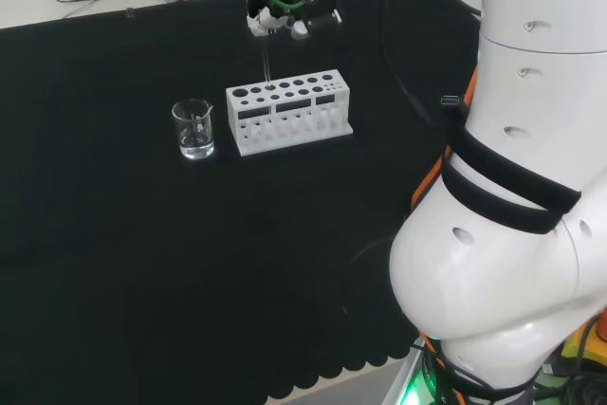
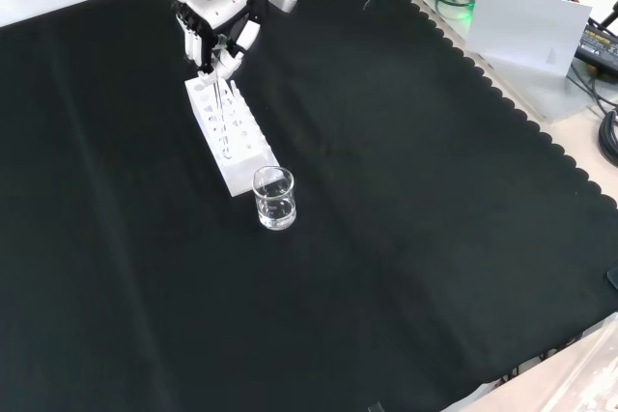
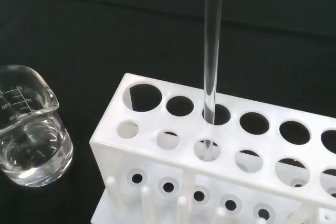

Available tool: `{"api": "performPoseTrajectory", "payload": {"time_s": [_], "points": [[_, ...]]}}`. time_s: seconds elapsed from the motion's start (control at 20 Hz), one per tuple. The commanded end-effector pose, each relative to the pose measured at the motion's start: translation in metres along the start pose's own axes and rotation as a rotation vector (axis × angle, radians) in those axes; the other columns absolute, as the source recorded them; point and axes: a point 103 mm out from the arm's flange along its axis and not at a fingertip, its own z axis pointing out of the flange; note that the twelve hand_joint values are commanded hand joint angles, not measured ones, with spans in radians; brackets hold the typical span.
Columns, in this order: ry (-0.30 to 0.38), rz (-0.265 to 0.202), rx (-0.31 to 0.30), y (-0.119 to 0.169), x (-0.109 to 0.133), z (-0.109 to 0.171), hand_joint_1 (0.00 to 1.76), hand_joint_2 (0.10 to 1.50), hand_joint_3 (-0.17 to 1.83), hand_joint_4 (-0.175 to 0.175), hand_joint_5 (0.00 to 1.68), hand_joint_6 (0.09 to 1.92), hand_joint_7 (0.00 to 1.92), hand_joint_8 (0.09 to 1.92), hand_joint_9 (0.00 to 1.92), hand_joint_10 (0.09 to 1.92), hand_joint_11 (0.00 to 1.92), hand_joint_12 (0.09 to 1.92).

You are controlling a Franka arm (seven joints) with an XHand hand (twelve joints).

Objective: Put the glass rod back on the white test tube rack.

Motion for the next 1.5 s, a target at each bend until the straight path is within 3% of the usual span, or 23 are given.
{"api": "performPoseTrajectory", "payload": {"time_s": [0.05, 0.45, 0.6, 0.75, 0.85, 0.95, 1.5], "points": [[0.036, 0.003, 0.013, -0.0021, -0.0043, 0.0012, 1.31, 1.08, -0.17, -0.175, 1.28, 0.25, 1.30, 0.77, 1.66, 0.79, 1.63, 0.73], [0.059, -0.009, 0.030, -0.0054, -0.0077, -0.0006, 1.32, 1.06, -0.17, -0.174, 1.18, 0.56, 1.43, 0.41, 1.71, 0.76, 1.69, 0.73], [0.056, -0.013, 0.041, -0.0048, -0.0075, -0.0011, 1.31, 1.07, -0.17, -0.137, 1.14, 0.66, 1.43, 0.37, 1.72, 0.75, 1.70, 0.74], [0.058, -0.017, 0.048, -0.0047, -0.0070, -0.0019, 1.29, 1.09, -0.17, -0.100, 1.10, 0.76, 1.37, 0.46, 1.72, 0.74, 1.69, 0.78], [0.054, -0.020, 0.054, -0.0035, -0.0057, -0.0008, 1.35, 1.03, -0.17, -0.148, 0.99, 0.82, 1.30, 0.49, 1.71, 0.74, 1.68, 0.79], [0.050, -0.022, 0.060, -0.0024, -0.0043, 0.0000, 1.35, 0.98, -0.17, -0.169, 0.93, 0.86, 1.20, 0.59, 1.70, 0.74, 1.68, 0.79], [0.052, -0.017, 0.074, -0.0001, -0.0022, -0.0023, 1.34, 0.96, -0.17, -0.175, 0.80, 0.89, 1.01, 0.70, 1.68, 0.73, 1.69, 0.77]]}}
